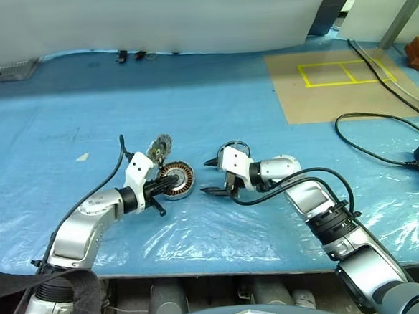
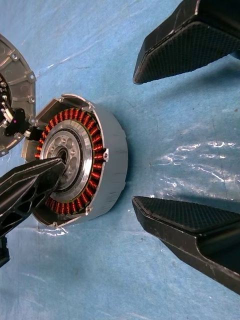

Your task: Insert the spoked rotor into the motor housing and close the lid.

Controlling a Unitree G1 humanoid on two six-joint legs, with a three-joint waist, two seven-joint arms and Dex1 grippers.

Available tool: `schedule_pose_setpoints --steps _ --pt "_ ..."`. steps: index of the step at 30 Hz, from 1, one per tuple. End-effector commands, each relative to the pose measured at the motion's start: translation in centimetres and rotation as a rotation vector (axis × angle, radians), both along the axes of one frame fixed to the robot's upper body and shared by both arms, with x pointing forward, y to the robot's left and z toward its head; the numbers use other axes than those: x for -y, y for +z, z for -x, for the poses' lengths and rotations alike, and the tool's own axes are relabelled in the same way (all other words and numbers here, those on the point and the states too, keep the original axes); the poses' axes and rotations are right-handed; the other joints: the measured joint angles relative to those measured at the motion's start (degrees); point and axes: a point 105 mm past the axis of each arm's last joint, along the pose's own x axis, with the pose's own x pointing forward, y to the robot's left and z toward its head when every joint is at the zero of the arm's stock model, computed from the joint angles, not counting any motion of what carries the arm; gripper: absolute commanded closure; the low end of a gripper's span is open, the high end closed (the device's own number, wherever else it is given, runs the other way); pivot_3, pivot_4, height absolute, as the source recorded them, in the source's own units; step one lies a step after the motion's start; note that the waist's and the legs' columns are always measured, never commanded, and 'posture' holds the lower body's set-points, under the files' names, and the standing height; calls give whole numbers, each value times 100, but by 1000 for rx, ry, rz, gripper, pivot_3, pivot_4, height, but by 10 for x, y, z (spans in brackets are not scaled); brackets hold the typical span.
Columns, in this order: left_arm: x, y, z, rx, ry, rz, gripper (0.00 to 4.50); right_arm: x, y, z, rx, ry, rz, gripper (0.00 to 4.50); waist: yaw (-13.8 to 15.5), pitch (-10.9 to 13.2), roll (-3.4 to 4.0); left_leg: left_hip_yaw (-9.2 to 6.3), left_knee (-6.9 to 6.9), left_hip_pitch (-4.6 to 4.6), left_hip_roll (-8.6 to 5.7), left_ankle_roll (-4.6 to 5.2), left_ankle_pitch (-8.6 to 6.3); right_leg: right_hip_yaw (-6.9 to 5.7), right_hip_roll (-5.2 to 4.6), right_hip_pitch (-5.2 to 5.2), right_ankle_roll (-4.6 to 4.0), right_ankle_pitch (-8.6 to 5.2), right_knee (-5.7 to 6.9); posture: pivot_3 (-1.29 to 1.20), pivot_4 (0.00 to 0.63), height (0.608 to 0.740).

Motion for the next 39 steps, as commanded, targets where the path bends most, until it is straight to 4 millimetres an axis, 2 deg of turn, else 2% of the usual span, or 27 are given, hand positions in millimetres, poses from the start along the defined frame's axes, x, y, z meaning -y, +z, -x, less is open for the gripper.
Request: schedule_pose_setpoints --steps 1,7,14,25,32,39 --pt "2 -3 4 -12 -21 -32 4492 -7 9 2 38 29 -17 739 -1 0 0 0 0 0 0 0 0 0 0 0 0 0 0 0 150 740" --pt "-4 -9 6 -36 -21 -100 4492 -7 10 1 40 25 -19 739 -3 0 0 0 0 1 0 -1 0 0 0 1 0 0 0 0 150 740" --pt "-8 -2 3 -52 3 -102 4492 -8 10 0 42 24 -20 739 -7 0 0 1 0 2 0 -3 1 0 0 2 0 0 0 0 150 740" --pt "-23 -12 -4 -66 71 -201 4492 -8 10 0 45 25 -21 739 -11 0 0 0 -1 2 0 -2 1 0 1 4 0 0 1 0 150 740" --pt "-2 2 -5 -40 20 -70 4492 -8 9 -1 46 27 -16 739 -2 0 0 1 2 4 0 -2 1 0 0 6 0 0 1 0 150 740" --pt "5 9 -4 -27 1 -20 4492 -8 8 0 45 30 -12 739 -1 0 0 1 0 -1 -1 -3 2 0 0 2 0 0 -2 0 150 740"
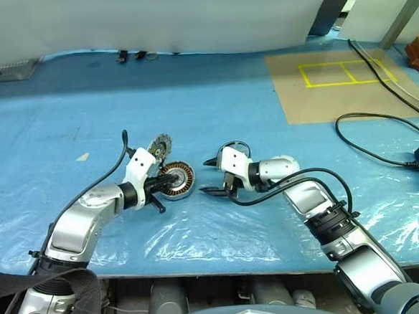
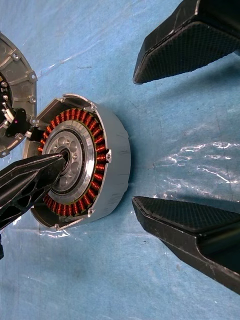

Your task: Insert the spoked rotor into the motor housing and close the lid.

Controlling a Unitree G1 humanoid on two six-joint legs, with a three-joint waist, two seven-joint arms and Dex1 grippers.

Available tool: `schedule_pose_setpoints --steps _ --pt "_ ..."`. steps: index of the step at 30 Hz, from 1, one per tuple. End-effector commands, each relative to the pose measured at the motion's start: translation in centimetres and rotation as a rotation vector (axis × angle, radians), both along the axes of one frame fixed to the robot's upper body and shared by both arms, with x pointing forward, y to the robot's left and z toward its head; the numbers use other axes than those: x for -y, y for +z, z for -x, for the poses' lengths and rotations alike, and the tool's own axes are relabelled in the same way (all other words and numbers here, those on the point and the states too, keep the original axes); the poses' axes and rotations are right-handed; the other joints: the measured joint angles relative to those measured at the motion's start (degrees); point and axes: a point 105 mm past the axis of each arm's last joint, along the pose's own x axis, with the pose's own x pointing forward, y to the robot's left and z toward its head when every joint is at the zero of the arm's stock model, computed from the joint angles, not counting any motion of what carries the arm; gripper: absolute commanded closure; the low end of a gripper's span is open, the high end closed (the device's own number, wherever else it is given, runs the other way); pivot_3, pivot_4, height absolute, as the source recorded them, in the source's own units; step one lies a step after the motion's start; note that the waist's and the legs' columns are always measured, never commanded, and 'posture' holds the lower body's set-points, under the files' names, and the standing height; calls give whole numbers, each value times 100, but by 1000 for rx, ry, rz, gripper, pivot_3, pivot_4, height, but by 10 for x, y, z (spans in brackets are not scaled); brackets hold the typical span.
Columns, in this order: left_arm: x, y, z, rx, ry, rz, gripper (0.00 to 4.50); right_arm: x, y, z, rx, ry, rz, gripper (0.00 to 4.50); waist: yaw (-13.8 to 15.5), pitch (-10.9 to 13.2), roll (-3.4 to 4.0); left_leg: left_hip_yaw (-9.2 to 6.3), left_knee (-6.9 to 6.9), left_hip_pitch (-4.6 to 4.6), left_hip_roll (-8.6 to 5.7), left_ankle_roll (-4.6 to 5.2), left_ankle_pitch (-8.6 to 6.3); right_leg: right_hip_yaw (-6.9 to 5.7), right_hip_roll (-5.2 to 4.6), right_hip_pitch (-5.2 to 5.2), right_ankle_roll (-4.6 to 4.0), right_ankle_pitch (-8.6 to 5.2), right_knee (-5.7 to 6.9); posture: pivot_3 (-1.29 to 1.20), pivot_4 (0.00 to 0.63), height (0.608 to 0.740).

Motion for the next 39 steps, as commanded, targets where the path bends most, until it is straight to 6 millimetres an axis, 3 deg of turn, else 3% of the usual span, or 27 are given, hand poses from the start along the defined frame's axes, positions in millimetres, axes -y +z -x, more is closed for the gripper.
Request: schedule_pose_setpoints --steps 1,10,21,34,39 --pt "5 6 1 15 -16 24 4492 -7 9 1 39 32 -12 739 0 0 0 0 0 0 0 0 0 0 0 0 0 0 0 0 150 740" --pt "8 -9 1 -9 -11 15 4492 -7 8 1 38 29 -11 739 1 0 0 0 0 0 0 0 0 0 0 0 0 0 0 0 150 740" --pt "-14 -37 7 -37 73 -47 4492 -7 7 1 36 28 -12 739 -11 0 0 -1 -2 2 0 4 -2 0 0 8 1 -1 0 0 150 740" --pt "-22 -34 -1 29 117 -57 4492 -7 7 1 39 29 -9 739 -8 0 1 -1 -2 4 0 9 -5 1 0 10 3 -1 1 0 150 740" --pt "-18 -19 -9 80 134 11 4492 -7 8 0 41 26 -10 739 0 0 1 -1 -1 6 0 11 -6 1 0 11 3 -1 2 0 150 740"
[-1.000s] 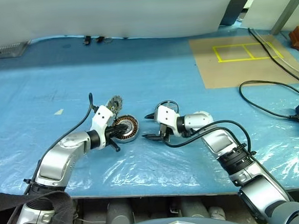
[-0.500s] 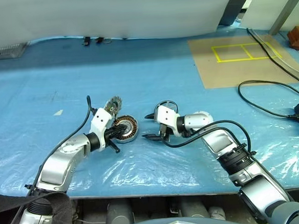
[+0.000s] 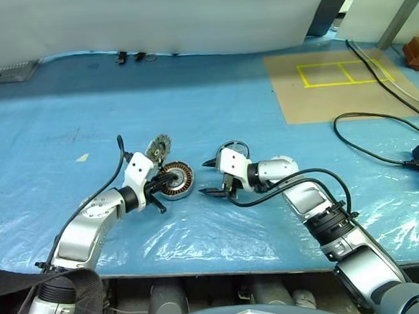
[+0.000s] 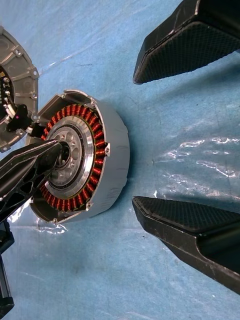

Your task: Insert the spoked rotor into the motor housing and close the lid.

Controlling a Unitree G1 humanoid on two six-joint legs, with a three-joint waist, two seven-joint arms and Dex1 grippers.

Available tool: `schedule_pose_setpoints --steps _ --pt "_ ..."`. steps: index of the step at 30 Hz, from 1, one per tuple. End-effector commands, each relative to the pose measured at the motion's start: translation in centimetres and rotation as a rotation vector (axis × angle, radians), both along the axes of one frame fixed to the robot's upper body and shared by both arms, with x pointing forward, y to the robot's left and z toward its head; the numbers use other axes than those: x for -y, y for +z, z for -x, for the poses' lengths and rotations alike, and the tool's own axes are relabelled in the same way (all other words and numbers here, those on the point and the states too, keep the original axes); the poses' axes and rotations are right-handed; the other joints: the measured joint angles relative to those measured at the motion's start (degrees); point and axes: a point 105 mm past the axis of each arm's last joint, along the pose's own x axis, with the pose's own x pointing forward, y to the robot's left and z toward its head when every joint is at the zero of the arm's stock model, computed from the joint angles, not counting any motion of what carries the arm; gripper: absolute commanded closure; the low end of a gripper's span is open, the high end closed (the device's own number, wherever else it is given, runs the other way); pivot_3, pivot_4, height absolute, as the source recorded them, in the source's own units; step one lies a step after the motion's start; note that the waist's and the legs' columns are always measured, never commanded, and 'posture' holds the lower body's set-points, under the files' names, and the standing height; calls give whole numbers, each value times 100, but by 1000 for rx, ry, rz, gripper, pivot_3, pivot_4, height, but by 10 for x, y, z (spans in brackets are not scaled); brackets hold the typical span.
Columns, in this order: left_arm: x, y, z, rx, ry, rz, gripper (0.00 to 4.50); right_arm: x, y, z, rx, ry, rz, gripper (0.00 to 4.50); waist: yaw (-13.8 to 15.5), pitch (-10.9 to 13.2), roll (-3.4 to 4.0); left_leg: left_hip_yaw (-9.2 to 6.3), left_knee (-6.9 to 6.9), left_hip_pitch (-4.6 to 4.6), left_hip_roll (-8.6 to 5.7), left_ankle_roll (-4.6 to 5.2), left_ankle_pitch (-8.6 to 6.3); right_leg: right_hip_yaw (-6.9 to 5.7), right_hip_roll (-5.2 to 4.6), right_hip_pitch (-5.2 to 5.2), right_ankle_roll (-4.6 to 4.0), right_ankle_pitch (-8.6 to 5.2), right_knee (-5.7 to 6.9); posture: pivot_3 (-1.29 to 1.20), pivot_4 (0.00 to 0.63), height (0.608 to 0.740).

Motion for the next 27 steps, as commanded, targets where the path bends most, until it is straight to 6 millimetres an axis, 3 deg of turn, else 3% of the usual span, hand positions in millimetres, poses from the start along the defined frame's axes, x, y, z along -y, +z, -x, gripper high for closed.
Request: schedule_pose_setpoints --steps 1,9,23,27 --pt "-11 -4 -5 -24 67 13 4492 -5 9 -1 40 20 -15 739 3 0 0 0 1 0 0 0 0 0 0 0 0 0 0 0 150 740" --pt "-20 5 -11 -13 106 16 4492 -6 10 -2 41 22 -15 739 -8 0 0 -1 -2 -4 2 -5 3 0 2 -12 -2 1 -2 0 150 740" --pt "8 28 -6 -1 0 172 4492 -6 8 -2 40 23 -13 739 -1 1 -2 0 -2 -8 1 -5 3 -1 1 -17 -3 1 -4 0 150 740" --pt "11 26 -3 -16 -22 169 4492 -5 8 -2 41 23 -12 739 -2 1 -2 0 -2 -9 1 -4 3 -1 1 -17 -3 1 -4 0 150 740"
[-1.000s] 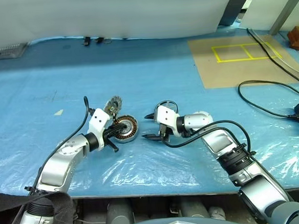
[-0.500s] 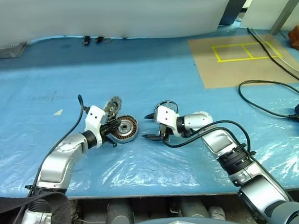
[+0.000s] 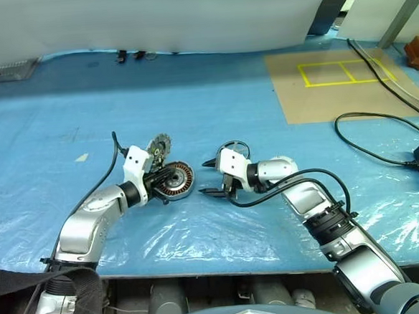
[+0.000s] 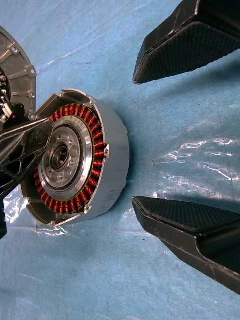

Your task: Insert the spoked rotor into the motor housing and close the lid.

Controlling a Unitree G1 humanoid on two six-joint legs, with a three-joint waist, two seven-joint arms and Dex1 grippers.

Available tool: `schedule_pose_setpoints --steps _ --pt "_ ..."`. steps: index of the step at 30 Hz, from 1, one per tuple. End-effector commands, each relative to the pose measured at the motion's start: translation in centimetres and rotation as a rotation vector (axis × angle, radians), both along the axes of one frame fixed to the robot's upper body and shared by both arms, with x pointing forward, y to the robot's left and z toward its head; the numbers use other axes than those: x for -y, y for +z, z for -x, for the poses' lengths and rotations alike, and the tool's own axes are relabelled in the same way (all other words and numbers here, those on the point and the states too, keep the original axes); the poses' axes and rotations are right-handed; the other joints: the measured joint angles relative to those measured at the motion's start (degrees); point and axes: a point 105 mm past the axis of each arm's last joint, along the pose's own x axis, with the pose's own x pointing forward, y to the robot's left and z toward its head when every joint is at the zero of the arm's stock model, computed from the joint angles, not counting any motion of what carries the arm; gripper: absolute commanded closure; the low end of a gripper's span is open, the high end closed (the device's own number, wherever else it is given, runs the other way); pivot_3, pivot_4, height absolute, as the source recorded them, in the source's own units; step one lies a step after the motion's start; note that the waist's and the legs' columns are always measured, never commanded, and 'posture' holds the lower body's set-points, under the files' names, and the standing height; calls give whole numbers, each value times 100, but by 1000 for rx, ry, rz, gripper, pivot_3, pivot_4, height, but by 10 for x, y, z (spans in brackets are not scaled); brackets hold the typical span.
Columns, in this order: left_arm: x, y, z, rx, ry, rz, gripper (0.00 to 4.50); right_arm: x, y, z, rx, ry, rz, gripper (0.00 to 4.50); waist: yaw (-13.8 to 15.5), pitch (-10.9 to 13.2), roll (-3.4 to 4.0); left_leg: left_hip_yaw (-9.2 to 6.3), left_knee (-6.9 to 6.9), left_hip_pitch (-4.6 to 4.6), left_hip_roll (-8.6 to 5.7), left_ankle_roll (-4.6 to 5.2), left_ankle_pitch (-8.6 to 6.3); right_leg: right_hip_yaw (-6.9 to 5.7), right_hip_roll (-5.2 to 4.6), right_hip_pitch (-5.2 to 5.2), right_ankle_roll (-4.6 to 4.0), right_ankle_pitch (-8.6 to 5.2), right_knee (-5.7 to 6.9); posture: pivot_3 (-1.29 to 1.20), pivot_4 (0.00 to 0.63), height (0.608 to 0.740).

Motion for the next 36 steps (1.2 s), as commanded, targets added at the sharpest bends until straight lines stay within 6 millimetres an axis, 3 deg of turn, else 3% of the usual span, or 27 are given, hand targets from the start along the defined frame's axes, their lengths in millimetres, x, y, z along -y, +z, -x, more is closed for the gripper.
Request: schedule_pose_setpoints --steps 1,8,18,22,29,36 --pt "3 11 2 40 -26 5 4492 -5 9 -1 39 21 -11 739 0 0 0 0 0 0 0 0 0 0 0 0 0 0 0 0 150 740" --pt "2 -17 11 -12 -61 -117 4492 -5 9 -1 40 18 -13 739 2 0 0 -1 -1 1 1 1 -1 0 0 0 0 0 0 0 150 740" --pt "2 -19 15 23 -77 -127 4492 -5 8 -1 42 20 -14 739 -2 0 0 -1 0 4 0 0 0 0 0 4 1 0 0 0 150 740" --pt "-9 -32 20 -20 -58 -181 4492 -5 8 -1 42 20 -14 739 -4 0 0 0 -1 4 0 0 -1 0 0 4 1 0 0 0 150 740" --pt "-18 -26 21 -90 -27 -160 4492 -5 8 -1 39 23 -12 739 -6 0 0 1 -1 9 0 2 -2 1 0 8 1 -1 1 0 150 740" --pt "-11 -16 21 -126 -78 -171 4492 -8 8 -1 41 25 -19 739 -8 0 0 1 -1 8 0 0 0 0 0 7 0 0 1 0 150 740"
